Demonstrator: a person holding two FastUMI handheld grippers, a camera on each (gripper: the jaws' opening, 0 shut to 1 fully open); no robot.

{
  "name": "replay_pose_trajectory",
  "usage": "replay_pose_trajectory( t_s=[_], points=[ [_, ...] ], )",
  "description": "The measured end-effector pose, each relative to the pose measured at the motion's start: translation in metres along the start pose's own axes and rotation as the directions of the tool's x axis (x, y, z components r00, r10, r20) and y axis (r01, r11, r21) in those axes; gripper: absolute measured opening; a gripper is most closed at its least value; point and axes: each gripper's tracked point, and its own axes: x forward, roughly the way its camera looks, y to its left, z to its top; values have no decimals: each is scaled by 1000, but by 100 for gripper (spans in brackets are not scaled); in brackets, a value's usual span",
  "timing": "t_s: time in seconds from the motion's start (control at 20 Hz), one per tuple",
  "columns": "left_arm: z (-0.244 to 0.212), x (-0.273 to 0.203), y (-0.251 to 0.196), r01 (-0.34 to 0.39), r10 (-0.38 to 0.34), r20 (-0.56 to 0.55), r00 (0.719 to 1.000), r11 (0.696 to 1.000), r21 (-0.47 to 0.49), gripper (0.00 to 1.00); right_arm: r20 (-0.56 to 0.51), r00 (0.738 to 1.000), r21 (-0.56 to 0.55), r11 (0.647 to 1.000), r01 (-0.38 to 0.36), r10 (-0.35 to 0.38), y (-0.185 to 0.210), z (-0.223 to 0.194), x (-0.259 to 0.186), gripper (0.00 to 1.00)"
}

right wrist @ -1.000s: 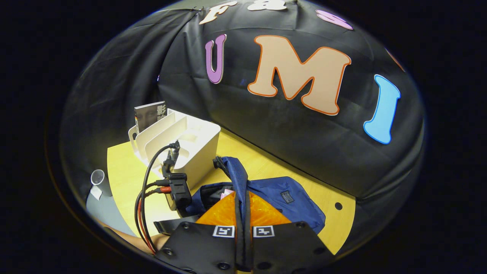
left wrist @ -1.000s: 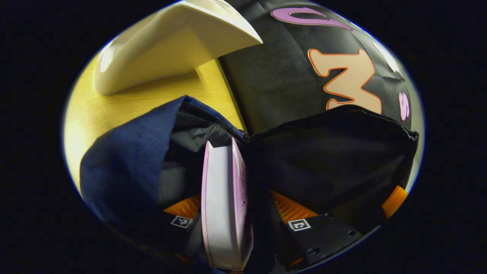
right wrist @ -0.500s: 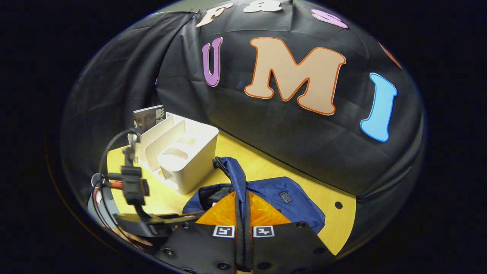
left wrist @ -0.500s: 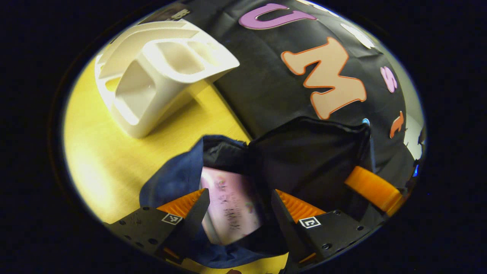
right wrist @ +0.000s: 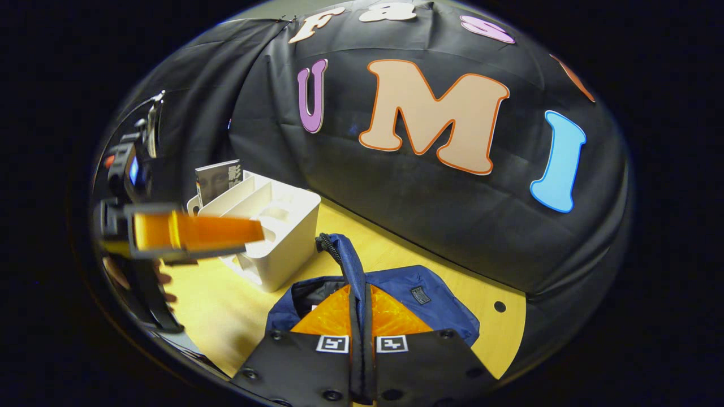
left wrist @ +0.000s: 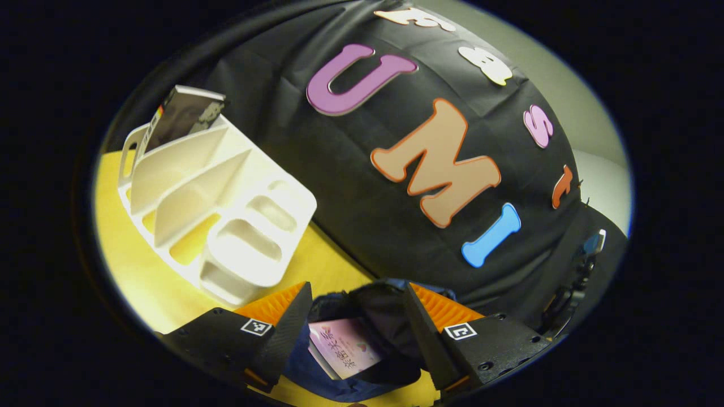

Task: Open the schoolbag, grab two books from the bookshelf and put them into the schoolbag.

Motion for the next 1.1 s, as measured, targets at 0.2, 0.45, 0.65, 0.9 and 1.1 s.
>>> replay_pose_trajectory(
  t_s=[0.2, 0.45, 0.65, 0.9, 1.1],
  points=[
    [79, -18, 30, -51, 44, 110, 993, 997, 53, 94, -6, 1000, -5, 1000, 16, -16, 3, 5, 9, 4],
    [161, -30, 72, -121, 99, 176, 979, 986, 117, 93, -19, 999, -30, 998, 49, -50, 8, 9, 19, 4],
    [214, -28, 103, -184, 158, 195, 968, 975, 126, 93, -28, 995, -15, 996, 93, -94, 6, 12, 23, 4],
    [240, -20, 151, -313, 279, 144, 949, 883, 349, 93, -40, 990, -3, 991, 134, -134, 10, 11, 28, 4],
    [240, -2, 176, -300, 314, 32, 949, 864, 405, 93, -46, 985, 11, 986, 167, -167, 11, 10, 27, 4]
  ],
)
